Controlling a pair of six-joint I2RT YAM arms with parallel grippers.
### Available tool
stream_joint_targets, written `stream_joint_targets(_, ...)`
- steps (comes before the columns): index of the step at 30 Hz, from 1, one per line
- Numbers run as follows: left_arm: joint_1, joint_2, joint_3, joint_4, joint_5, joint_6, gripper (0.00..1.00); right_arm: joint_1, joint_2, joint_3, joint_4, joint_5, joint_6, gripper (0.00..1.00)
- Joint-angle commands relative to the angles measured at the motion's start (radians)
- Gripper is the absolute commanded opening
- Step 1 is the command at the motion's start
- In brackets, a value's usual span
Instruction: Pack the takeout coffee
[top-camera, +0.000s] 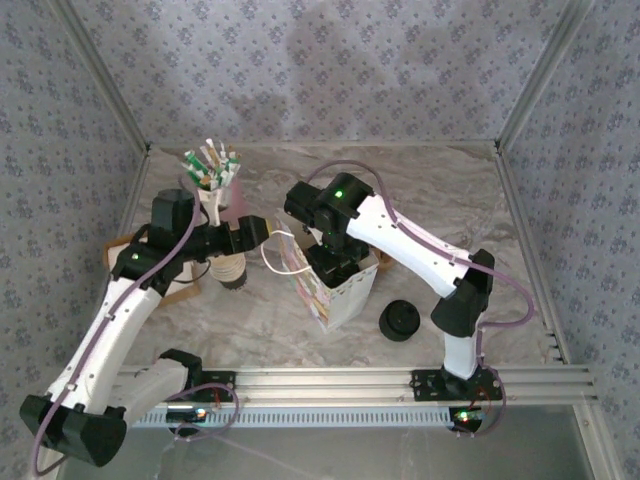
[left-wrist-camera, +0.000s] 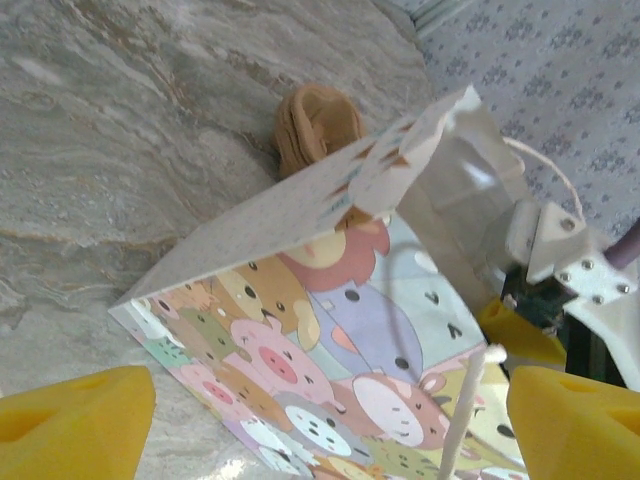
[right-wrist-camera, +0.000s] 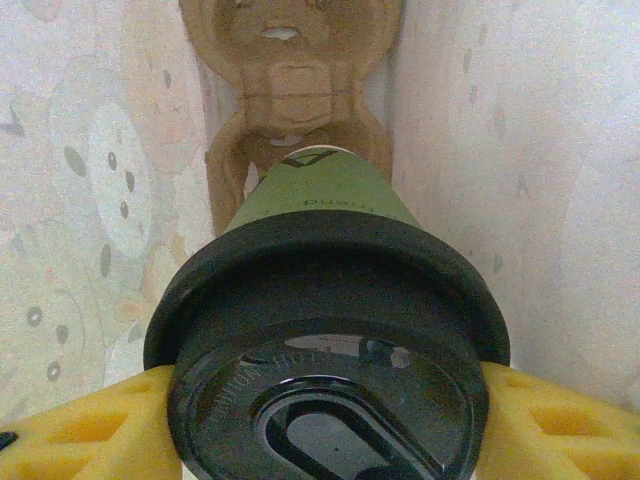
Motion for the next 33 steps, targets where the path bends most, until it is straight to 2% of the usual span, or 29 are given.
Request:
stream_joint_targets(1, -0.03, -0.012, -0.005, -0.01, -0.034, -0.015, 0.91, -0.008, 0.02, -0.006, -0.203, 0.007, -0.016, 0.62)
stream_joint_targets(11, -0.058, -0.036, -0.032, -0.03, -0.067, -0.025, 0.9, -0.007, 0.059, 0.019, -0.201, 0.013, -0.022, 0.62)
stream_joint_targets(33, -0.059, -0.074, -0.078, -0.043, -0.083, -0.034, 0.88, 0.03, 0.102, 0.052, -0.201, 0.033, -0.013, 0.63)
